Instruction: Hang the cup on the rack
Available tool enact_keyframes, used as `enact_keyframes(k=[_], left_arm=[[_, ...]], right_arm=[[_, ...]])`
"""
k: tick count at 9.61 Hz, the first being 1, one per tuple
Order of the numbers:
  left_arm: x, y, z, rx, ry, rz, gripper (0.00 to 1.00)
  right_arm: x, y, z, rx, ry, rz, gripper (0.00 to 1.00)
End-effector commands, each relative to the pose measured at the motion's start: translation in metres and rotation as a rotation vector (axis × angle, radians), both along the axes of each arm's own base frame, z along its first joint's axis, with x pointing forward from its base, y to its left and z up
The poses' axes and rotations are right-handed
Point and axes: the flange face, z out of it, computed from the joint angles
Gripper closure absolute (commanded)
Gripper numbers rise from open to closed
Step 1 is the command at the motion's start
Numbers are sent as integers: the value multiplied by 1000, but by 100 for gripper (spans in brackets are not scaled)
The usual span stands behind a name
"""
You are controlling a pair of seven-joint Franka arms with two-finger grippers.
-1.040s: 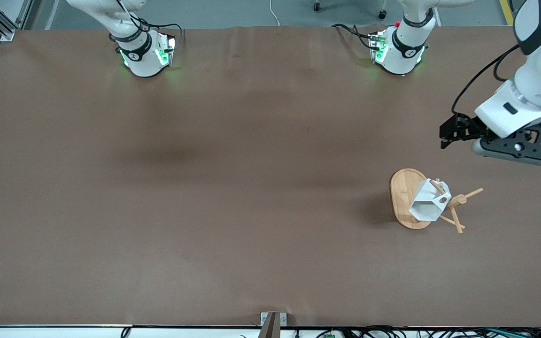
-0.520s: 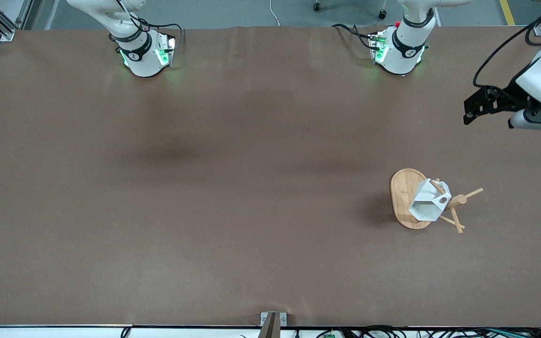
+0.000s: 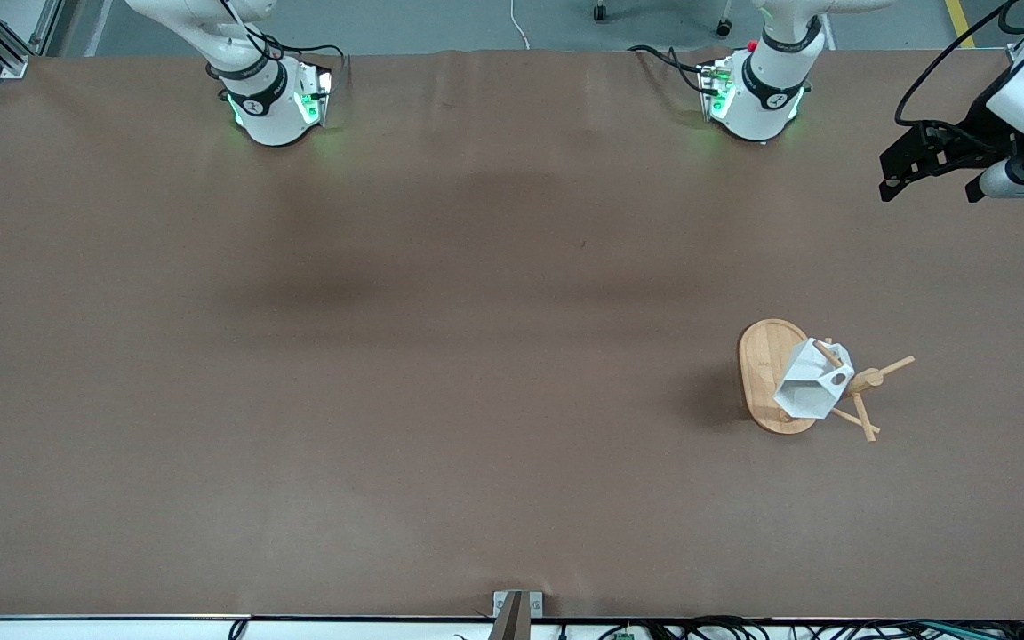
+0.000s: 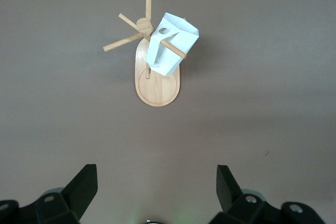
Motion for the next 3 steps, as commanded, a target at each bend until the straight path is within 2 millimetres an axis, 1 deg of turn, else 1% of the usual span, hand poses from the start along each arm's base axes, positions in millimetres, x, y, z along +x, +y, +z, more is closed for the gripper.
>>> enact_keyframes(k=[1, 3], left_arm=[[2, 2, -19, 20, 37, -12, 0], [3, 5, -19, 20, 39, -4, 0]], right_arm=[[-1, -3, 2, 11, 1, -1, 0], [-1, -3, 2, 11, 1, -1, 0]])
